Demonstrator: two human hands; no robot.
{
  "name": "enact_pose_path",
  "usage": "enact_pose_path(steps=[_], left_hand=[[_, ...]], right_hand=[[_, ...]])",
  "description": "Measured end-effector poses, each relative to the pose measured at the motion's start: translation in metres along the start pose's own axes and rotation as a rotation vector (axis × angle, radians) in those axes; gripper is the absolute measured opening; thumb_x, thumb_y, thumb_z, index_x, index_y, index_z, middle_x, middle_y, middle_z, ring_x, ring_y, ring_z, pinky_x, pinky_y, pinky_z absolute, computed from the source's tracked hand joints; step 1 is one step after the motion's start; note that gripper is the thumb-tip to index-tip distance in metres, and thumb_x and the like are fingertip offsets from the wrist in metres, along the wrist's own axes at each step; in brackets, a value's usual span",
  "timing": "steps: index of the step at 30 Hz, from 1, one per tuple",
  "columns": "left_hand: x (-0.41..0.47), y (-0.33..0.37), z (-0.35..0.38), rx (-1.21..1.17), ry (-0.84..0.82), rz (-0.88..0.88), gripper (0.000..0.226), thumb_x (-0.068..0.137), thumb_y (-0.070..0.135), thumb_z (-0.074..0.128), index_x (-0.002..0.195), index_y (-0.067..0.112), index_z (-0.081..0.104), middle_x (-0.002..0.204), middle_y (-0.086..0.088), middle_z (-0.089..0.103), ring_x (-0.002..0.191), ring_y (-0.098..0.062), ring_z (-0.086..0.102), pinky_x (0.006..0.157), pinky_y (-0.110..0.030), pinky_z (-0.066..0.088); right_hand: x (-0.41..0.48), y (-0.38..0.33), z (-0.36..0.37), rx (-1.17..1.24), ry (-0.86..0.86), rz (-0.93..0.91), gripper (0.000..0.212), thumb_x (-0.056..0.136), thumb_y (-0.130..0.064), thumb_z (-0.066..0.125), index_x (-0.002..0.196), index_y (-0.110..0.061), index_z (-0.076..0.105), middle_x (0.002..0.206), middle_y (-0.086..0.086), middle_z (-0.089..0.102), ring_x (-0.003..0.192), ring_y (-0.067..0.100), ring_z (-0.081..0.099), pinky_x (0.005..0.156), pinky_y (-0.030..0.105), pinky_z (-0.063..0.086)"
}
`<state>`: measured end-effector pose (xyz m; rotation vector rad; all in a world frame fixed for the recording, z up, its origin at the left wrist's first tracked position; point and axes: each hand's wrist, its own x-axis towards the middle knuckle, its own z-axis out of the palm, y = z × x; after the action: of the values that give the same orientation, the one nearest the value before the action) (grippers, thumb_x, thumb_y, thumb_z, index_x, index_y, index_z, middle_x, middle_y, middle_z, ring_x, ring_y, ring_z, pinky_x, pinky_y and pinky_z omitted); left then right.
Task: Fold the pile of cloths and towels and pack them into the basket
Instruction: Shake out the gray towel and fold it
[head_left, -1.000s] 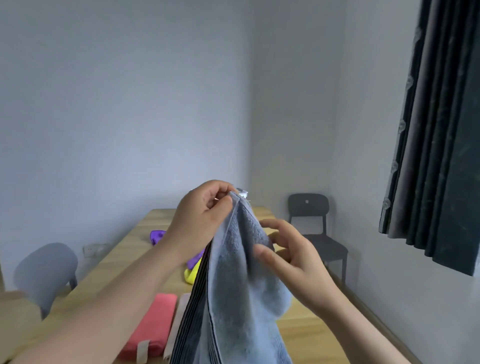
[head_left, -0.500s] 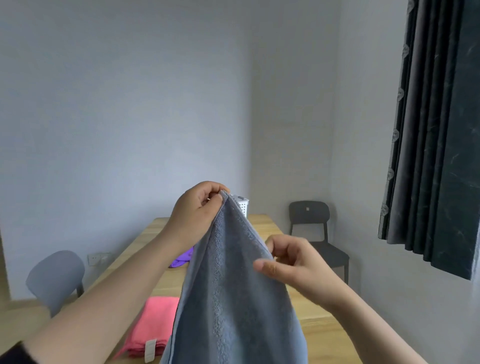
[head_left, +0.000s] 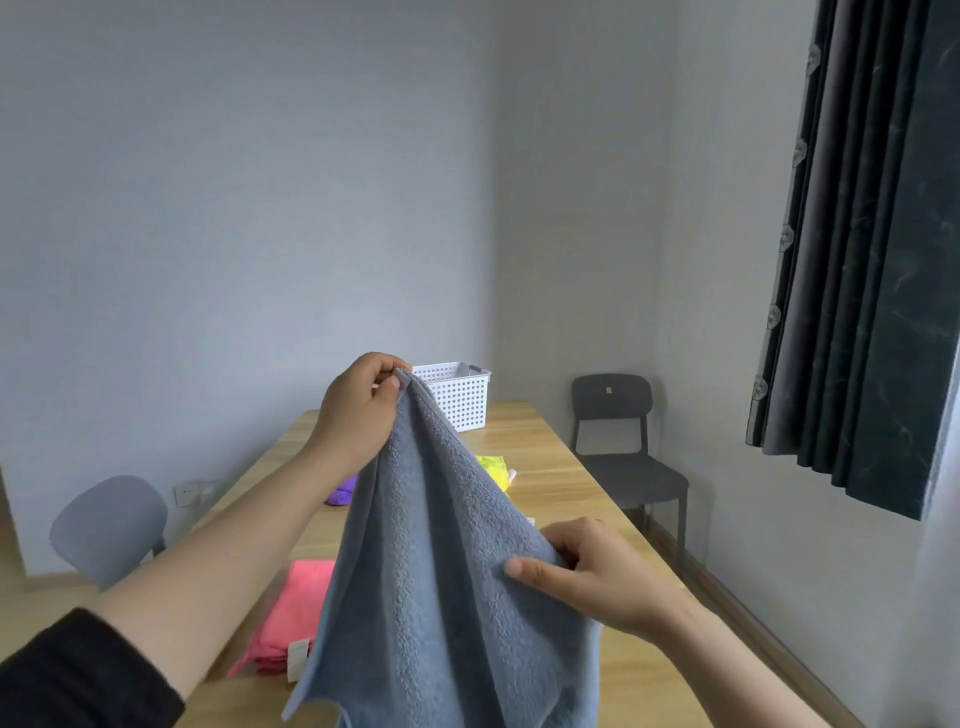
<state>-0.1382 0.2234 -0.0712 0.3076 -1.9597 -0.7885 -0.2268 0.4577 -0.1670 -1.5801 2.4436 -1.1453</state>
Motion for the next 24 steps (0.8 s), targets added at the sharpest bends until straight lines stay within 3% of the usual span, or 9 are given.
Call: enact_pose_path(steps=[4, 9, 13, 15, 17, 21, 24], left_hand=[[0.006, -0.027, -0.002, 0.094, 0.019, -0.091, 0.021, 0.095, 0.005, 0.044, 0.106, 0.007, 0.061, 0.101, -0.002, 0.059, 0.096, -0.018, 0.052, 0.075, -0.021, 0.032], [0.006, -0.057, -0.006, 0.174, 0.027, -0.166, 0.023, 0.093, 0.001, 0.043, 0.109, 0.003, 0.060, 0.105, -0.013, 0.062, 0.093, -0.022, 0.052, 0.075, -0.024, 0.032], [-0.001, -0.068, -0.004, 0.207, 0.033, -0.168, 0.022, 0.093, -0.001, 0.043, 0.107, 0.002, 0.060, 0.098, -0.012, 0.060, 0.088, -0.022, 0.050, 0.067, -0.024, 0.028], [-0.002, -0.073, -0.005, 0.203, 0.053, -0.174, 0.021, 0.093, 0.000, 0.043, 0.106, 0.002, 0.059, 0.100, -0.013, 0.061, 0.087, -0.022, 0.049, 0.069, -0.025, 0.030], [-0.003, -0.074, -0.009, 0.200, 0.084, -0.159, 0.021, 0.093, 0.001, 0.043, 0.107, 0.002, 0.059, 0.104, -0.015, 0.062, 0.089, -0.021, 0.049, 0.074, -0.027, 0.033], [-0.004, -0.067, -0.021, 0.194, 0.183, -0.121, 0.021, 0.093, -0.002, 0.043, 0.107, 0.000, 0.059, 0.105, -0.017, 0.062, 0.096, -0.028, 0.053, 0.075, -0.026, 0.032], [-0.006, -0.058, -0.029, 0.182, 0.232, -0.103, 0.023, 0.093, -0.003, 0.042, 0.109, -0.002, 0.058, 0.108, -0.020, 0.061, 0.101, -0.032, 0.054, 0.073, -0.024, 0.029]], right_hand=[[-0.007, 0.024, -0.012, -0.170, -0.016, 0.114, 0.062, 0.079, -0.064, 0.059, 0.057, -0.015, 0.029, 0.056, -0.003, 0.027, 0.053, 0.010, 0.024, 0.053, 0.031, 0.020], [-0.012, 0.043, -0.025, -0.505, 0.010, 0.272, 0.061, 0.083, -0.067, 0.048, 0.058, -0.013, 0.037, 0.054, 0.000, 0.037, 0.052, 0.015, 0.035, 0.051, 0.031, 0.028], [-0.005, 0.047, -0.036, -0.687, 0.137, 0.261, 0.045, 0.094, -0.052, 0.039, 0.066, -0.018, 0.048, 0.071, -0.004, 0.051, 0.071, 0.017, 0.053, 0.056, 0.030, 0.036], [0.001, 0.045, -0.044, -0.742, 0.197, 0.254, 0.033, 0.096, -0.043, 0.040, 0.084, -0.021, 0.060, 0.089, -0.004, 0.057, 0.087, 0.018, 0.058, 0.063, 0.029, 0.040], [0.008, 0.038, -0.053, -0.764, 0.265, 0.238, 0.027, 0.096, -0.040, 0.042, 0.098, -0.021, 0.062, 0.098, -0.005, 0.060, 0.093, 0.018, 0.060, 0.068, 0.029, 0.043], [0.021, 0.017, -0.069, -0.822, 0.379, 0.198, 0.025, 0.094, -0.038, 0.050, 0.107, -0.018, 0.052, 0.102, -0.002, 0.062, 0.096, 0.023, 0.062, 0.065, 0.031, 0.040], [0.029, 0.003, -0.077, -0.910, 0.360, 0.199, 0.024, 0.095, -0.037, 0.049, 0.102, -0.017, 0.061, 0.097, -0.001, 0.059, 0.094, 0.024, 0.063, 0.066, 0.030, 0.043]])
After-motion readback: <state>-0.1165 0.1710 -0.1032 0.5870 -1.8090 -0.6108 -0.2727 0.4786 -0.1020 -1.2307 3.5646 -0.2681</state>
